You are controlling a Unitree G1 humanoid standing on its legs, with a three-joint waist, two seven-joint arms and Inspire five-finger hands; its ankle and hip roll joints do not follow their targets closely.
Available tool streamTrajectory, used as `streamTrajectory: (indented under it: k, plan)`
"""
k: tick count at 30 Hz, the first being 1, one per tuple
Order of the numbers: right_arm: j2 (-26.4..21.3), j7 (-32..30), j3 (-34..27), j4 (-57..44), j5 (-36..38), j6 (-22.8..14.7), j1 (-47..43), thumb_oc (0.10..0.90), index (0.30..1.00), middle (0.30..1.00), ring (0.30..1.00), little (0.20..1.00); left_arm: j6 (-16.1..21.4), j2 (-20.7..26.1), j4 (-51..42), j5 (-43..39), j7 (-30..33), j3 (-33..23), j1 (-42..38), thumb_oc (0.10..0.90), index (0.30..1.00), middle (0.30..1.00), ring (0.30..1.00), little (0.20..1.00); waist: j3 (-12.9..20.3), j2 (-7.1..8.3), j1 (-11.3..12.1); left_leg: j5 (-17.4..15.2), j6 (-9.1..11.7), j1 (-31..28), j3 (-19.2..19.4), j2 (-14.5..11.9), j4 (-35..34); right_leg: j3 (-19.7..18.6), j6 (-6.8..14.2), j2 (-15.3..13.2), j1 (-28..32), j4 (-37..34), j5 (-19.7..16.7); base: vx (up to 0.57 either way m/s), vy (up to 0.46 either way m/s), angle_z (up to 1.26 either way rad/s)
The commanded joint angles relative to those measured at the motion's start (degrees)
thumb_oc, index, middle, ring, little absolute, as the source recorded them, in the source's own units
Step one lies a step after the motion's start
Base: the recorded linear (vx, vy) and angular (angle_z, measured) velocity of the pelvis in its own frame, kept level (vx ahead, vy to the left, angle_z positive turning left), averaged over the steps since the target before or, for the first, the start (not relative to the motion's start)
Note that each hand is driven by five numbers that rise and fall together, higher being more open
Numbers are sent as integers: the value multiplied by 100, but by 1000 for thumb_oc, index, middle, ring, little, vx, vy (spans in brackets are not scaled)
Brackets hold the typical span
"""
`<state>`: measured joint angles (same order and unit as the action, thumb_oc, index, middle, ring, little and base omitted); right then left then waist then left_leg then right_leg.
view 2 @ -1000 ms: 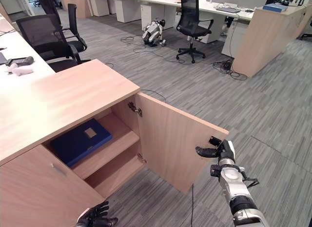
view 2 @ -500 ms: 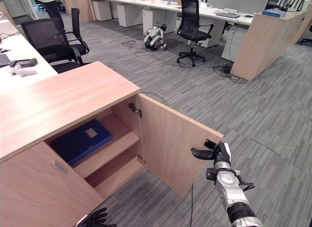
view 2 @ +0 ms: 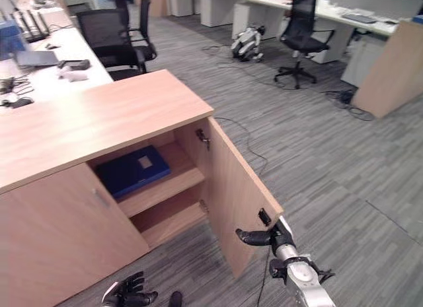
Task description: Put the empty folder in the office cabinet
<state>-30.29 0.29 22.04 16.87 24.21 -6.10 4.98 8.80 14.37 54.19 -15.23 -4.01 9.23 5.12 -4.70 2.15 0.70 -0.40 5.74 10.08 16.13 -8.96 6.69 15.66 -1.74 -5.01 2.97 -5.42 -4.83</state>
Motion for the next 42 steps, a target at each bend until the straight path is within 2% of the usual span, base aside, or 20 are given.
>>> streamTrajectory:
  k: [1,3,5,7,9,10,11,14,16,18,20,22,23,26,31,33,34,35,37,42]
  plan:
    - [671,1049,841,-791,-236,-448,-1794,800,900,900,900,900,363,318,-445,9,54,49,-310,800,900,900,900,900,-277,-58,638,381,375,-729,-66,-586,101,-14,984,-711,251,217,590,-96,195,63]
    - [736,1312,1140,-1091,-94,-371,-2073,800,900,900,900,900,351,373,-267,252,25,78,-250,800,900,900,900,900,-172,-106,714,435,522,-1040,-104,-830,-12,471,1009,-884,340,343,551,-85,264,85]
    - [782,1302,1166,-1140,-54,-382,-2126,800,900,900,900,900,340,388,-218,337,27,112,-242,800,900,900,900,900,-112,-123,743,431,510,-1140,-103,-786,-265,652,1055,-928,429,335,538,-6,169,123]
    - [926,1361,1319,-1230,-19,-345,-2315,800,900,900,900,900,315,438,-206,412,24,112,-174,800,900,900,900,900,18,-135,860,377,457,-1211,-202,-610,-656,857,1120,-1012,491,411,507,12,245,120]
    - [1127,1294,1510,-1223,-173,-362,-2704,800,900,900,900,900,292,477,-37,405,29,134,-293,800,900,900,900,900,34,-60,1073,359,381,-1125,-405,-372,-849,1077,1168,-1187,496,566,467,-33,220,140]
    - [1133,1293,1508,-1214,-175,-366,-2718,800,900,900,900,900,293,480,-32,405,28,131,-306,800,900,900,900,900,50,-41,1054,378,364,-1073,-422,-351,-842,1094,1172,-1207,462,568,449,-57,359,200]
    - [1830,1164,1869,-1252,-162,-381,-3468,800,900,900,900,900,252,590,53,487,132,193,-391,800,900,900,900,900,0,82,1506,261,115,-980,-618,2,-992,1351,1318,-1517,449,912,368,-46,300,168]
    - [2079,1146,2011,-1288,-197,-401,-3861,800,900,900,900,900,245,649,99,532,188,146,-394,800,900,900,900,900,-43,133,1680,231,-33,-971,-602,156,-1049,1402,1429,-1740,239,1367,173,-22,227,132]
    - [2084,1083,1991,-1485,-205,-478,-3967,800,900,900,900,900,221,707,293,601,274,82,-444,800,900,900,900,900,-123,140,1740,202,-107,-1034,-694,253,-1090,1184,1550,-1791,64,1824,-38,16,148,53]
    - [1891,1035,1890,-1641,-265,-495,-3799,800,900,900,900,900,207,747,486,624,356,27,-572,800,900,900,900,900,-145,99,1603,221,-182,-1084,-931,318,-1141,444,1490,-1443,-160,1978,67,65,151,59]
    - [1526,1014,1677,-1543,-269,-501,-3305,800,900,900,900,900,212,734,677,504,395,-78,-690,800,900,900,900,900,-249,-17,1264,225,-292,-1181,-1358,471,-1134,-835,1376,-623,-510,1915,550,128,184,62]
    - [1430,1004,1554,-1426,-297,-491,-3044,800,900,900,900,900,215,710,761,499,403,-98,-695,800,900,900,900,900,-272,-13,1187,184,-312,-1219,-1426,509,-1129,-892,1306,-583,-463,1791,631,63,34,75]
    - [1297,979,1290,-1059,-460,-448,-2455,800,900,900,900,900,211,700,857,581,379,-113,-676,800,900,900,900,900,-287,19,1078,131,-339,-1259,-1436,546,-1127,-750,1234,-587,-369,1584,633,38,-20,57]
    - [1236,900,1038,-405,-799,-424,-1807,800,900,900,900,900,216,648,880,680,335,-144,-587,800,900,900,900,900,-227,48,1007,78,-357,-1305,-1435,606,-1136,-685,1245,-580,-220,1336,640,45,-11,17]
    - [1261,437,211,1582,-1573,-236,-546,800,900,900,900,900,191,486,836,682,246,-193,-407,800,900,900,900,900,-103,-4,719,-18,-356,-1459,-1412,649,-1155,-1012,1255,-505,-44,1070,684,58,-5,-22]
    - [1372,259,-142,2508,-1569,-171,-372,800,900,900,900,900,174,431,836,680,206,-128,-388,800,900,900,900,900,-83,-46,613,-17,-346,-1497,-1369,635,-1166,-1045,1243,-507,-42,1030,687,11,-35,-26]
    - [1376,257,-145,2520,-1570,-179,-376,800,900,900,900,900,175,432,836,680,206,-123,-390,800,900,900,900,900,-88,-47,619,-22,-346,-1504,-1368,634,-1165,-1046,1243,-506,-36,1030,691,21,-51,-20]
    - [1480,87,-498,3387,-1490,-92,-274,800,900,900,900,900,153,381,853,723,173,-35,-378,800,900,900,900,900,-54,-81,499,-47,-326,-1565,-1319,619,-1169,-1072,1222,-502,24,895,686,41,-60,-20]
    - [1540,6,-830,4105,-1285,-38,-233,800,900,900,900,900,133,348,921,697,165,1,-408,800,900,900,900,900,-10,-114,382,-65,-291,-1626,-1242,582,-1169,-1114,1198,-483,96,722,655,55,-86,-22]
    - [1473,-146,-1363,5421,-1032,66,-304,800,900,900,900,900,115,179,996,640,136,122,-495,800,900,900,900,900,44,-221,216,-91,-203,-1769,-962,470,-1169,-1275,1196,-469,219,356,539,56,-95,-36]
